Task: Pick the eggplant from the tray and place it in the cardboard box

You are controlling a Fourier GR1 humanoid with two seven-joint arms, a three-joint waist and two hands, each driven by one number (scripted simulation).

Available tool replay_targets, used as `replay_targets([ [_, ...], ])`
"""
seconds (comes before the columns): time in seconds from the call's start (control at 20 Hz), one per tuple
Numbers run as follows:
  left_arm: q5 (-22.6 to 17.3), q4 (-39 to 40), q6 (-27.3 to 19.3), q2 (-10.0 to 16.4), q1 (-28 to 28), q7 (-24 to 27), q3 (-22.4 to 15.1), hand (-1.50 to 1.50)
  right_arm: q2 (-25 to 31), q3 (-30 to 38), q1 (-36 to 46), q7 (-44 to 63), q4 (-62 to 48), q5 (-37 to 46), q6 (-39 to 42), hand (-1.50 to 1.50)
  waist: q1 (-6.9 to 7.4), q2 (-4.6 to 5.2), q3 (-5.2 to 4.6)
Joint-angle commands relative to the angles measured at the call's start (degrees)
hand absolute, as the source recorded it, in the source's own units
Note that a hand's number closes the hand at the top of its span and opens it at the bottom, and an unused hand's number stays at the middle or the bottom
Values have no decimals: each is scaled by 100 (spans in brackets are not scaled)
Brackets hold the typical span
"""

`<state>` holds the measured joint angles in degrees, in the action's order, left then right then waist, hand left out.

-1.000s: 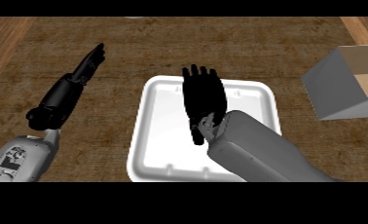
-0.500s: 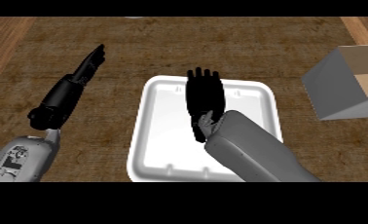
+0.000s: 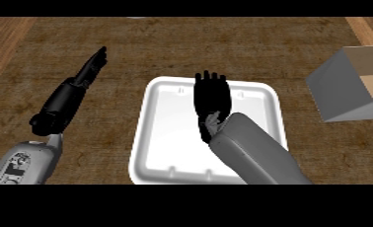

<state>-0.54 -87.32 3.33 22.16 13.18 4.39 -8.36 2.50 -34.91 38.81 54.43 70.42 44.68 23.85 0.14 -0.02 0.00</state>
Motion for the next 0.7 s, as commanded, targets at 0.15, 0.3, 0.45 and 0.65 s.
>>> replay_targets([
  [0.15,64,59,280,-25,-35,50,236,0,50,296,-160,116,-184,539,138,-150,-8,1,0],
  [0.3,120,-21,330,-107,-208,119,337,0,46,212,-662,-197,-210,835,-154,-150,-4,0,0],
  [0.45,510,95,164,-424,-211,269,177,0,-242,511,-498,-157,-248,774,43,-150,-6,0,0],
  [0.65,231,-345,482,-208,-251,-215,419,0,10,296,-497,-1312,-907,1087,-369,150,45,9,2],
])
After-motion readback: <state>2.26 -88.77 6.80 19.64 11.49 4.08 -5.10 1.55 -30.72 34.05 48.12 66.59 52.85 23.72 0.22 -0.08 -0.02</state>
